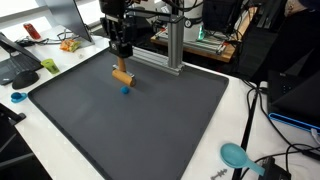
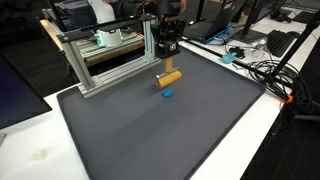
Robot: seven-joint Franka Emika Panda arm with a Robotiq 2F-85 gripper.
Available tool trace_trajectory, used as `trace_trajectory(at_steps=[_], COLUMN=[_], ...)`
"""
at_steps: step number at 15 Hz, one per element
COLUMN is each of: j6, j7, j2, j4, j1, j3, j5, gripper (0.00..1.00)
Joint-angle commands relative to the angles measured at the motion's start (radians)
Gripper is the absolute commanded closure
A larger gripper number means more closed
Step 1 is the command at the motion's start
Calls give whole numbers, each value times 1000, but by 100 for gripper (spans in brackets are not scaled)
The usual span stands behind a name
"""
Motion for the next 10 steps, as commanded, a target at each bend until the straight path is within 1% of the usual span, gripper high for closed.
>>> trace_trajectory(at_steps=[1,10], j6=[29,44], j7=[24,38], j2=[43,107], j4=[23,42], j1=[4,7], j3=[-10,-23], j5=[-14,-14], gripper=[78,78])
